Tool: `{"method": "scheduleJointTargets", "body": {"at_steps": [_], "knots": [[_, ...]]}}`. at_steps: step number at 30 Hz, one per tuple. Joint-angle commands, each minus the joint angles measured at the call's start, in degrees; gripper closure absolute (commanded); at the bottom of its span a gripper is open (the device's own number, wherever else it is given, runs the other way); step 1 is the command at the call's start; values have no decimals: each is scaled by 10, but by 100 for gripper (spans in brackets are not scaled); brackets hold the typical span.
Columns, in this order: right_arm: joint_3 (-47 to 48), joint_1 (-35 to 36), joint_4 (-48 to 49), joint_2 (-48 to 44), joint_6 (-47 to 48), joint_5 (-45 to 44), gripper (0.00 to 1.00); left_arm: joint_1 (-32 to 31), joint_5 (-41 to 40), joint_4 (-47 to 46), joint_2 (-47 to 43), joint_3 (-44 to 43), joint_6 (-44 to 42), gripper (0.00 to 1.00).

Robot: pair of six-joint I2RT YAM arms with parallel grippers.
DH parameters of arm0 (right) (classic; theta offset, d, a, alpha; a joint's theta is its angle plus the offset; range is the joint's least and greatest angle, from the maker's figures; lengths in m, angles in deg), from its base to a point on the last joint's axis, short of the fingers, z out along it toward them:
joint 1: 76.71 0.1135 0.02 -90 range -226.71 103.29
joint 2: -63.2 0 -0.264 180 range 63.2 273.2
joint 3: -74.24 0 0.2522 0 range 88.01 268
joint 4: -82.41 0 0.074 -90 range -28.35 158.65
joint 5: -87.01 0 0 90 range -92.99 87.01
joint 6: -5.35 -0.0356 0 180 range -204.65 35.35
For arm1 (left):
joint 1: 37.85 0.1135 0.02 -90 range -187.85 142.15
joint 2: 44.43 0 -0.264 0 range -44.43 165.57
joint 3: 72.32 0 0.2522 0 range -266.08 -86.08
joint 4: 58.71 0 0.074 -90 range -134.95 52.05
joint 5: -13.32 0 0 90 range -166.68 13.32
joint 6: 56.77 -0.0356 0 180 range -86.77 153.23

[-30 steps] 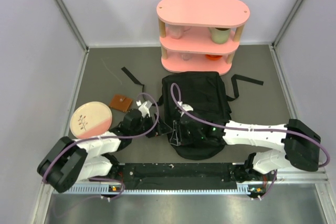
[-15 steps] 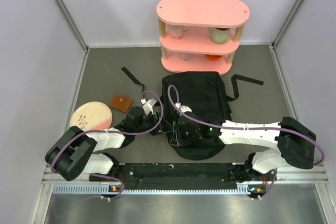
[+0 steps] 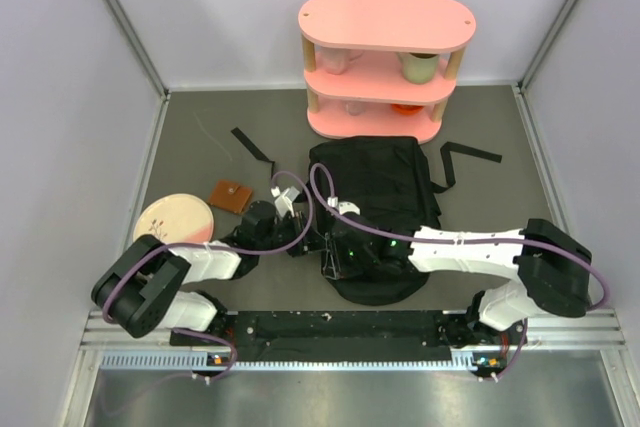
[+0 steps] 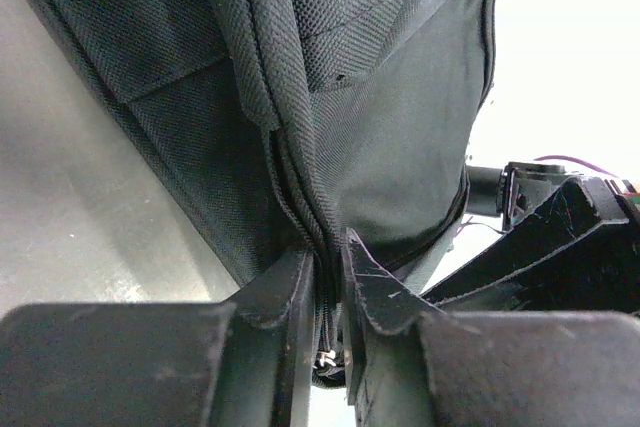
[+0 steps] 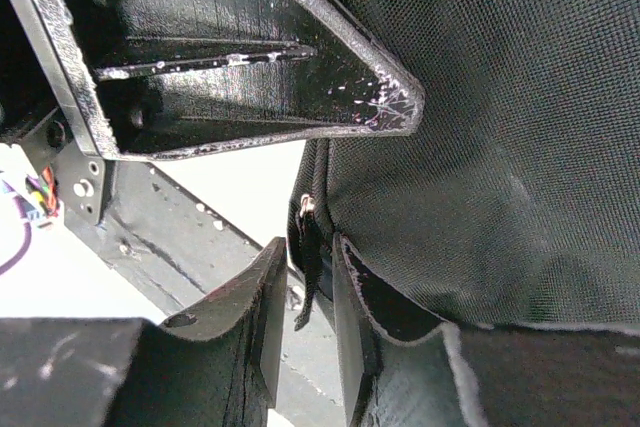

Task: Pack the student bag
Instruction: Zip the student bag at the center of the board.

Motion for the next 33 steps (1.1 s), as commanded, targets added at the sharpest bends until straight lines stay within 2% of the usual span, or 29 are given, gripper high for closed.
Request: {"method": "scheduleJointTargets", "body": {"at_steps": [1, 7, 9, 12, 14, 27, 33], "knots": [[37, 14, -31, 14, 15, -33, 75, 0, 20, -54, 9, -23, 5, 84], [53, 19, -67, 30, 13, -58, 80, 0, 27, -54, 16, -30, 6, 88], [53, 19, -68, 33, 10, -61, 90, 0, 29, -58, 16, -30, 8, 92], [57, 19, -72, 39, 10, -60, 100, 0, 29, -57, 14, -30, 7, 95], [57, 19, -72, 36, 11, -55, 100, 0, 28, -52, 15, -32, 7, 100], [-39, 30, -63, -53, 10, 34, 100, 33, -2, 66, -8, -98, -40, 100], [-45, 46, -79, -64, -1, 27, 100, 44, -20, 96, -19, -128, -40, 100]]}}
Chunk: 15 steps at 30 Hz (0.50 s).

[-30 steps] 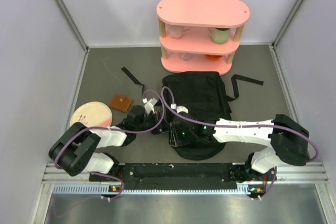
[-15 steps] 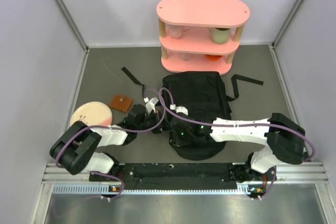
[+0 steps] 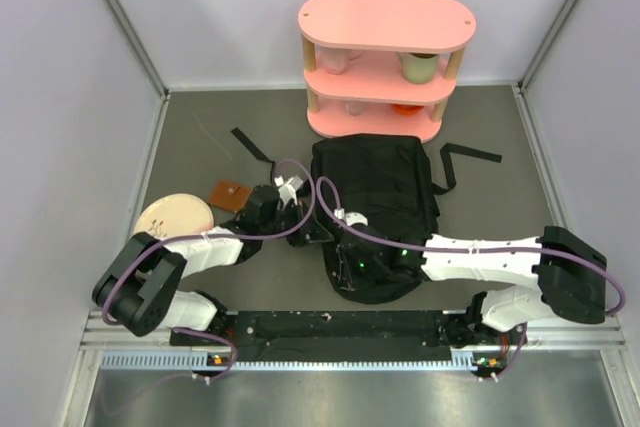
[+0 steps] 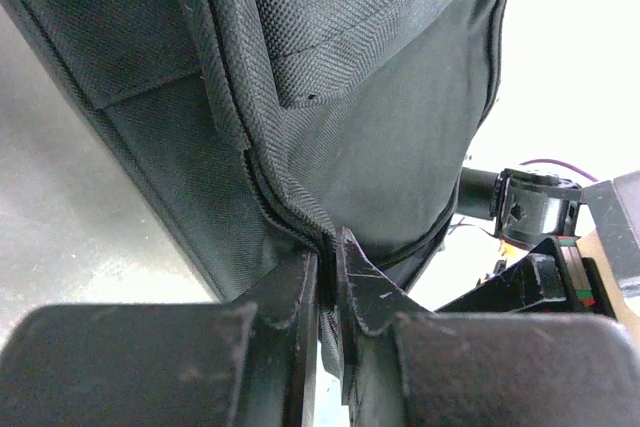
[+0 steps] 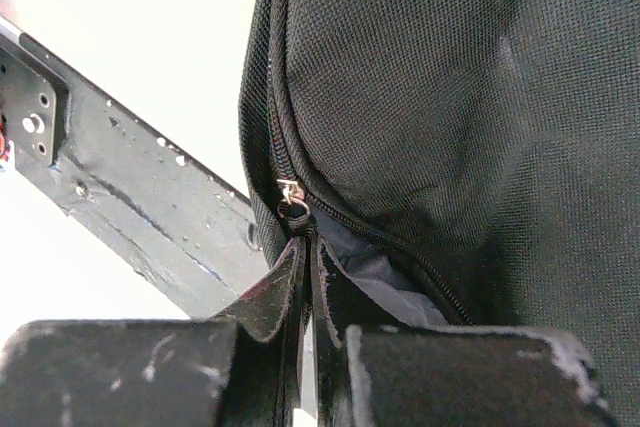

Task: Pack the student bag
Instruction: Zip the student bag at the center of the board.

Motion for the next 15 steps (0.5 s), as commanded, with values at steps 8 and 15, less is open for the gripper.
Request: {"method": "scheduleJointTargets", "body": {"at_steps": [8, 15], "knots": [[-54, 19, -34, -52, -34, 10, 100, 53, -30, 24, -36, -75, -56, 100], [-65, 19, -47, -64, -36, -18, 100, 99, 3, 49, -25, -89, -85, 100]]}}
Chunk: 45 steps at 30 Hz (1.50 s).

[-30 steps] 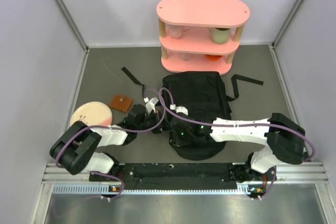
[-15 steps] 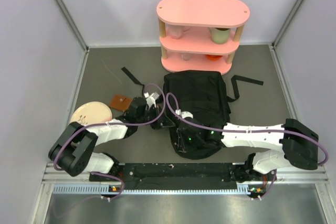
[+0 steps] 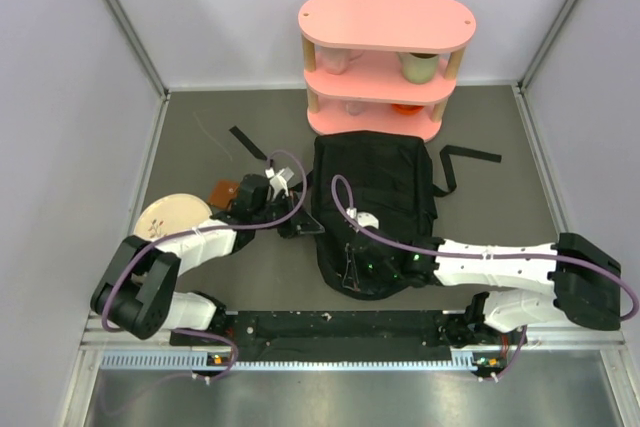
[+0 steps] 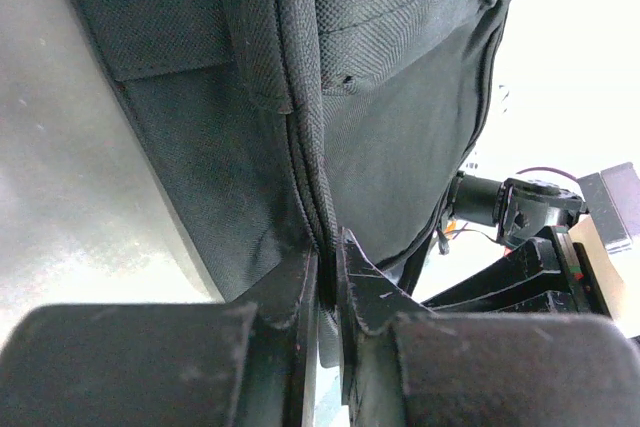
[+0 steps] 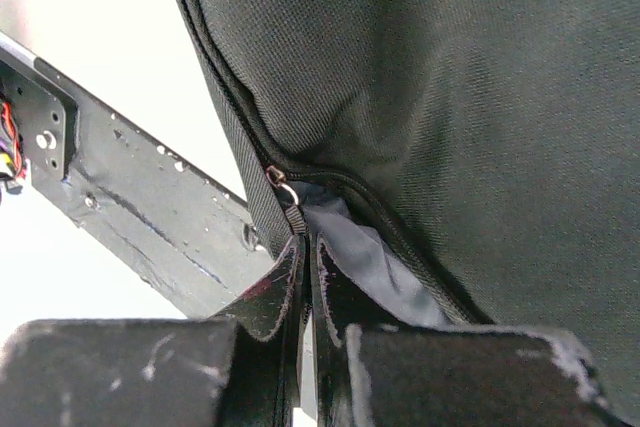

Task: Pack the student bag
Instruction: Zip the student bag at the center of the board.

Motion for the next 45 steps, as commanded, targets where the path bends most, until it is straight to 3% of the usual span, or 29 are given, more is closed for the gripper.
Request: {"method": "scheduleJointTargets", "body": {"at_steps": [1, 5, 8, 9, 12, 20, 25, 28, 32, 35, 37, 39, 40, 43, 45], "knots": [[-19, 18, -67, -15, -1, 2, 100, 48, -17, -44, -7, -47, -41, 100], [-14, 17, -68, -12, 0, -12, 100, 74, 20, -38, 7, -52, -43, 100], [1, 17, -58, 2, 7, -15, 100, 75, 50, -53, 7, -46, -33, 72], [5, 17, -45, 5, 7, -15, 100, 75, 59, -79, 3, -30, -27, 56], [23, 17, -25, 21, 8, -13, 100, 75, 71, -81, -26, 1, -17, 43], [47, 10, 6, 57, 8, -9, 100, 48, 42, -71, -158, 146, 55, 32], [46, 11, 12, 57, 8, -7, 100, -41, -61, -53, -229, 195, 110, 28], [44, 10, 16, 56, 7, -5, 100, -89, -112, -64, -225, 199, 141, 27], [44, 11, 17, 53, 8, -1, 100, -107, -128, -130, -182, 213, 174, 28], [42, 10, 16, 46, 5, -1, 100, -114, -131, -198, -135, 211, 188, 34], [39, 11, 16, 42, 3, -3, 100, -114, -126, -209, -97, 200, 185, 58], [39, 10, 16, 42, 2, -4, 100, -114, -123, -221, -79, 195, 187, 72], [39, 10, 16, 42, 2, -4, 100, -114, -123, -230, -67, 195, 189, 86], [39, 11, 12, 40, 3, -4, 100, -113, -128, -207, -65, 191, 180, 100], [37, 11, 7, 35, 7, -10, 100, -113, -142, -180, -84, 182, 168, 100]]}}
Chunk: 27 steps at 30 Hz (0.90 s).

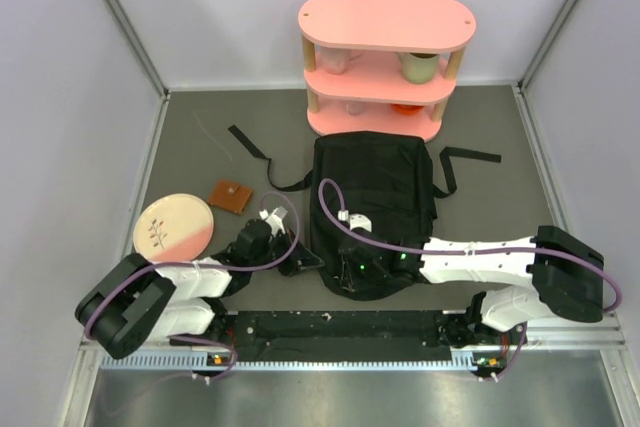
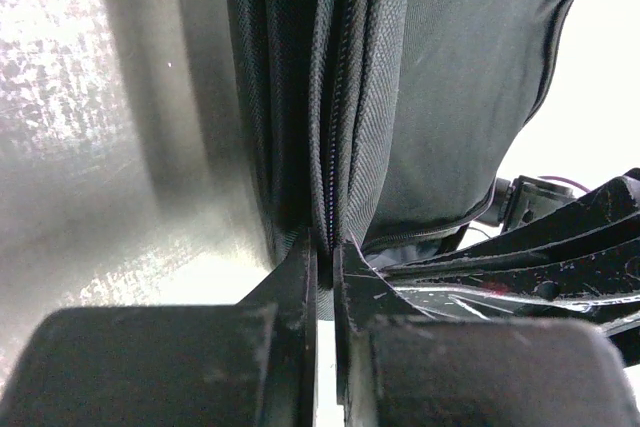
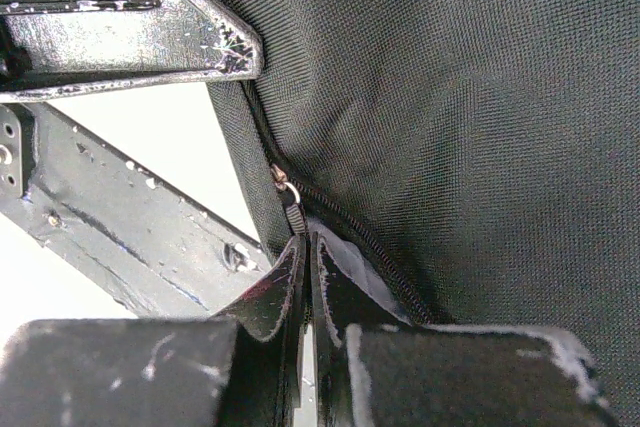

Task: Pack the student bag
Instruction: Zip the student bag at the center of the board.

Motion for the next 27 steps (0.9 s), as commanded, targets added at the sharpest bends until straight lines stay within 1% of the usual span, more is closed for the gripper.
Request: {"method": "scheduleJointTargets", "body": {"at_steps": [1, 4, 5, 6, 8, 9, 12, 14, 16, 21, 27], "knots": [[11, 4, -1, -23, 3, 1, 100, -2, -31, 37, -26, -32, -35, 100], [2, 1, -8, -36, 7, -2, 100, 4, -73, 132, -80, -61, -83, 100], [-2, -1, -12, -44, 10, -2, 100, 11, -82, 189, -95, -67, -96, 100], [-5, -2, -13, -48, 11, -1, 100, 15, -88, 209, -124, -71, -109, 100], [-9, -4, -14, -56, 23, 6, 100, 37, -101, 246, -149, -71, -133, 100], [-10, -5, -14, -62, 27, 11, 100, 47, -100, 251, -169, -69, -138, 100], [-4, -5, -14, -64, 53, 42, 100, 89, -76, 258, -187, -61, -157, 100], [-1, -6, -13, -63, 64, 60, 100, 115, -57, 257, -186, -59, -161, 100], [-2, -6, -15, -63, 69, 65, 100, 124, -45, 250, -179, -63, -167, 100], [-14, -6, -24, -67, 69, 60, 100, 148, -28, 258, -163, -81, -182, 100], [-37, -5, -47, -93, 63, 31, 100, 195, -6, 284, -157, -110, -216, 100]]}}
